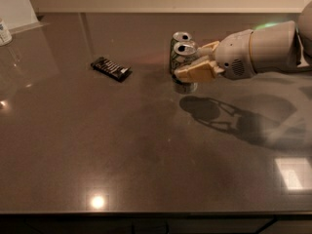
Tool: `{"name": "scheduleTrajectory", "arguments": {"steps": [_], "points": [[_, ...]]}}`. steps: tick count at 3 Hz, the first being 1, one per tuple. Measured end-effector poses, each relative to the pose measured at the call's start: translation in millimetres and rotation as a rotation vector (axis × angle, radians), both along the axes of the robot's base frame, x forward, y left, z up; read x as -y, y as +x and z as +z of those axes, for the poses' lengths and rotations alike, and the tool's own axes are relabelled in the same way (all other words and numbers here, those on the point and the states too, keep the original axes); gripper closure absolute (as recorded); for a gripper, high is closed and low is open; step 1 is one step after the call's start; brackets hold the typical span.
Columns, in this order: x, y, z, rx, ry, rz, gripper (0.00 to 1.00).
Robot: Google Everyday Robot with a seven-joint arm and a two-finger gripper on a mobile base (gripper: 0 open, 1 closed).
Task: Move 7up can near green can
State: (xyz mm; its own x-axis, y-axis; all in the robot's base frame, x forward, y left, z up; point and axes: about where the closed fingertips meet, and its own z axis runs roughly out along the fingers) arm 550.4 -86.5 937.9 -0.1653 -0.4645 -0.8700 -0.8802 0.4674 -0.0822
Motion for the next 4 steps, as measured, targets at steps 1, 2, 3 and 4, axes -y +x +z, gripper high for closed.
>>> {"name": "scheduleTrajectory", "arguments": {"steps": [1, 2, 3, 4], "points": [[20, 29, -6, 0.0, 0.018, -0.053, 1.0], [36, 50, -16, -0.009, 0.04, -0.094, 1.0], [46, 65, -28, -0.029, 0.05, -0.122, 1.0], [54, 77, -38, -0.048, 0.056, -0.142, 0.85]]}}
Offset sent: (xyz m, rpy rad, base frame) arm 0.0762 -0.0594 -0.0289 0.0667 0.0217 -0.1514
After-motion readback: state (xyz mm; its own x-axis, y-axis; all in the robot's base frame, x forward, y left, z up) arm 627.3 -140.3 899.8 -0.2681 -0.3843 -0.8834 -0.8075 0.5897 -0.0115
